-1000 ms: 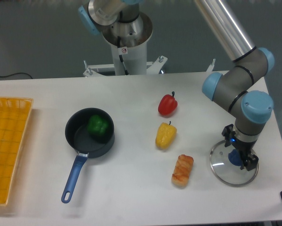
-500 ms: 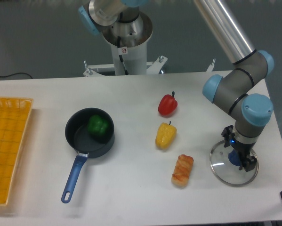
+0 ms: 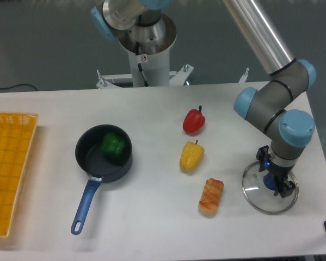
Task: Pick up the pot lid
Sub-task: 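Hold the knob firmly in the closed gripper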
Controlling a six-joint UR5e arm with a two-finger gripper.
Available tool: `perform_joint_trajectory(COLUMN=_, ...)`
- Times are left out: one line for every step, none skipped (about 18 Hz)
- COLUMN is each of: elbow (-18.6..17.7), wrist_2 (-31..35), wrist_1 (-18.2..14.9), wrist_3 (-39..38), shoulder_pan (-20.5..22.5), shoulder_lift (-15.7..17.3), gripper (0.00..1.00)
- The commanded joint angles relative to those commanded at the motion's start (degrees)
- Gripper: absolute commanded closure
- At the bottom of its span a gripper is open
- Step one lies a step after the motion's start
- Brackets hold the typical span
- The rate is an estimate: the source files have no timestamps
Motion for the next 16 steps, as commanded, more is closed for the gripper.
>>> perform_joint_trajectory(elbow=0.0, wrist_2=0.0, wrist_1=0.0, wrist_3=0.0, shoulder_pan=0.0, shoulder_lift=0.0, gripper=0.18)
perform_joint_trajectory(elbow=0.0, wrist_2=0.0, wrist_1=0.0, wrist_3=0.0, shoulder_pan=0.0, shoulder_lift=0.0, gripper=0.19)
perform_joint_trajectory(elbow=0.0, wrist_2=0.1, wrist_1=0.0, wrist_3=0.0, shoulder_pan=0.0, shoulder_lift=0.0, gripper=0.21)
perform_joint_trajectory(elbow=0.0, wrist_2=0.1, wrist_1=0.0, wrist_3=-0.1, shoulder_pan=0.0, shoulder_lift=0.0, gripper=0.23)
perform_joint_trajectory(elbow=0.0, wrist_2=0.1, wrist_1=0.0, wrist_3=-0.1, shoulder_pan=0.0, shoulder_lift=0.0, gripper=0.24)
perform_joint_trajectory(elbow=0.0, wrist_2=0.1, wrist_1=0.0, wrist_3=-0.1, shoulder_pan=0.0, shoulder_lift=0.0, gripper=0.27)
perform_joint_trajectory(elbow=0.0, wrist_2=0.1, wrist_1=0.0, wrist_3=-0.1, shoulder_pan=0.0, shoulder_lift=0.0, gripper=0.29)
perform_joint_trajectory(elbow=0.0, wrist_2=0.1, wrist_1=0.0, wrist_3=-0.1, shoulder_pan=0.0, shoulder_lift=0.1, gripper=0.30)
perform_joint_trajectory(elbow=0.0, wrist_2=0.1, wrist_1=0.0, wrist_3=-0.1, shoulder_pan=0.0, shoulder_lift=0.0, gripper=0.31)
perform_joint_trajectory(elbow=0.0, wrist_2=0.1, wrist_1=0.0, wrist_3=-0.1, shoulder_pan=0.0, shoulder_lift=0.1, gripper=0.33)
perform_joint_trajectory(elbow=0.0, wrist_2=0.1, wrist_1=0.0, wrist_3=-0.1, shoulder_pan=0.0, shoulder_lift=0.1, gripper=0.34)
perform_joint_trajectory(elbow=0.0, wrist_2=0.1, wrist_1=0.0, wrist_3=-0.1, shoulder_pan=0.0, shoulder_lift=0.1, gripper=0.35)
perform_joint_trajectory(elbow=0.0, wrist_2=0.1, wrist_1=0.0, wrist_3=-0.1, shoulder_pan=0.0, shoulder_lift=0.1, gripper=0.37)
perform_joint_trajectory(elbow=-0.1, wrist_2=0.1, wrist_1=0.0, wrist_3=-0.1, shoulder_pan=0.0, shoulder_lift=0.1, gripper=0.37)
perform_joint_trajectory(elbow=-0.1, wrist_2=0.1, wrist_1=0.0, wrist_3=-0.1, shoulder_pan=0.0, shoulder_lift=0.1, gripper=0.38)
perform_joint_trajectory(elbow=-0.2, wrist_2=0.0, wrist_1=0.0, wrist_3=-0.1, shoulder_pan=0.0, shoulder_lift=0.2, gripper=0.39)
